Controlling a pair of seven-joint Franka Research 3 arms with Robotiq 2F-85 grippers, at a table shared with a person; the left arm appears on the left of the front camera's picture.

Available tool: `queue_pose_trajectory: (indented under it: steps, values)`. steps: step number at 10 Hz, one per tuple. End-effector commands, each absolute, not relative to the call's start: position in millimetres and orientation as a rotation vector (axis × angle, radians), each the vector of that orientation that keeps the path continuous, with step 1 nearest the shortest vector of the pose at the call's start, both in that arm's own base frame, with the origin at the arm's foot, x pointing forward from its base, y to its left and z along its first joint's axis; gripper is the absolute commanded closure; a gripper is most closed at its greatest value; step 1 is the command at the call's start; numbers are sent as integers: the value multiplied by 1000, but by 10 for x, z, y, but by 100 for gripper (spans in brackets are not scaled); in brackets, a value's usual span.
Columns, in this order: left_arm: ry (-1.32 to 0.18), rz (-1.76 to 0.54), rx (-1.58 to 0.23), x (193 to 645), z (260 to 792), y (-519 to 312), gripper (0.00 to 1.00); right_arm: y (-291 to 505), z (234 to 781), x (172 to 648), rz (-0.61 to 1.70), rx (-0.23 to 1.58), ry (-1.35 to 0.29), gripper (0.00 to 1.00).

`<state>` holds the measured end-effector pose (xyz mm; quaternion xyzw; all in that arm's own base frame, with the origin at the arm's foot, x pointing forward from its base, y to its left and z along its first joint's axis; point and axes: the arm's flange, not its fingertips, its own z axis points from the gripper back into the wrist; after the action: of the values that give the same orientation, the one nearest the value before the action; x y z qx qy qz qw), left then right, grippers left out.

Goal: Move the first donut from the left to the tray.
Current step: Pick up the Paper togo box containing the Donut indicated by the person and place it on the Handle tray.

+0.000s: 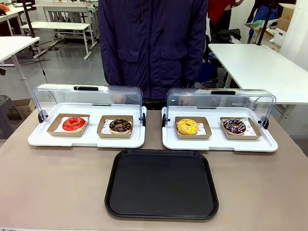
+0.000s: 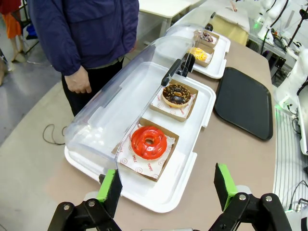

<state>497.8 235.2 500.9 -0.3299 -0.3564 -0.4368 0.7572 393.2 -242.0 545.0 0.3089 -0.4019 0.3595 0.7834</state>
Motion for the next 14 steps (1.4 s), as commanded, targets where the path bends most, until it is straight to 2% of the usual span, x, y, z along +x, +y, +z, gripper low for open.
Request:
queue_pose_trajectory:
  steps: [1, 14]
  values:
    - [-774, -956, -719, 4973, 5019, 2344, 0, -2425, 5457, 3943, 790, 671, -892, 0]
    - [-774, -956, -719, 4973, 5019, 2344, 0, -2425, 5457, 3943, 790, 671, -892, 0]
